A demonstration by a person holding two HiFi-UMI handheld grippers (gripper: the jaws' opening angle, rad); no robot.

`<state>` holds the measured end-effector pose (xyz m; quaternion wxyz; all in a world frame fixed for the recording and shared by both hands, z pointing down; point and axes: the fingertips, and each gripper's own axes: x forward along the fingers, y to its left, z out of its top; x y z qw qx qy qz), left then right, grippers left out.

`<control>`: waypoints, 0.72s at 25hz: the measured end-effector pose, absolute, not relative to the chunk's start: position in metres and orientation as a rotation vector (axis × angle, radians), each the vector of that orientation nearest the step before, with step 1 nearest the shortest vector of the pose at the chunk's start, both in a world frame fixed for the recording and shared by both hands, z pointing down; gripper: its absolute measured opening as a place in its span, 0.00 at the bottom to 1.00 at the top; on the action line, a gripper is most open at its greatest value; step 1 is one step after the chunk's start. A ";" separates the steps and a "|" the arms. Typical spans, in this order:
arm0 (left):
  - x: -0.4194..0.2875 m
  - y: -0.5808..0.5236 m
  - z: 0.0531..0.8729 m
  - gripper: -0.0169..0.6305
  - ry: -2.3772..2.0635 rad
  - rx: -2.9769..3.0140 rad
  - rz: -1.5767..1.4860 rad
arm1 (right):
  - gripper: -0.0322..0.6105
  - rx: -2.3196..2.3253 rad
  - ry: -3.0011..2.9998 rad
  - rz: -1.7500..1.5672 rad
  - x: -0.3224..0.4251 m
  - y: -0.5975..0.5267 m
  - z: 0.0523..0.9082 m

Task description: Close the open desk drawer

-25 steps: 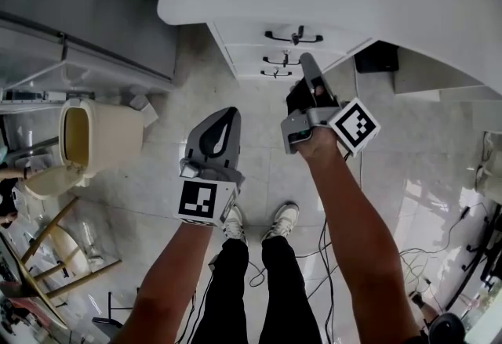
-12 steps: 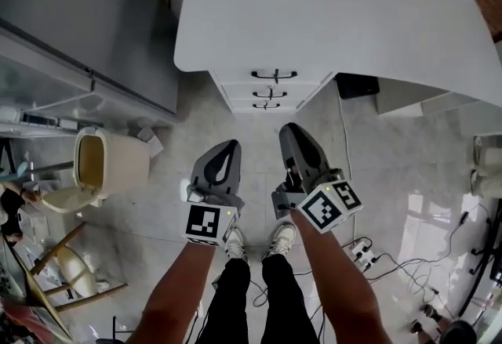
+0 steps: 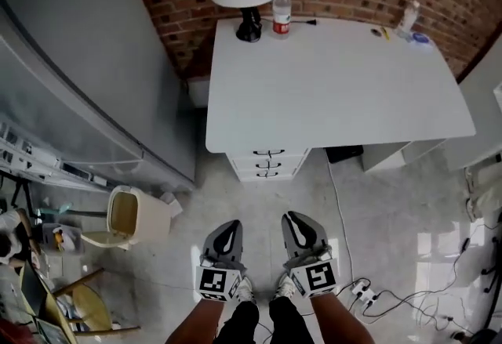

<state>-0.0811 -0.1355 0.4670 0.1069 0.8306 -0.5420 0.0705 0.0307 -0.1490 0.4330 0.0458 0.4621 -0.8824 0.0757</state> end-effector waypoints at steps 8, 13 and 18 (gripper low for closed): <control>-0.107 -0.101 0.377 0.04 -1.651 2.400 0.188 | 0.12 1.417 -2.696 0.441 0.025 -0.091 0.366; -0.085 -0.078 0.319 0.04 -1.596 2.451 0.149 | 0.11 1.460 -2.688 0.359 0.024 -0.065 0.314; -0.068 -0.075 0.268 0.04 -1.551 2.571 0.110 | 0.10 1.465 -2.682 0.220 0.036 -0.063 0.274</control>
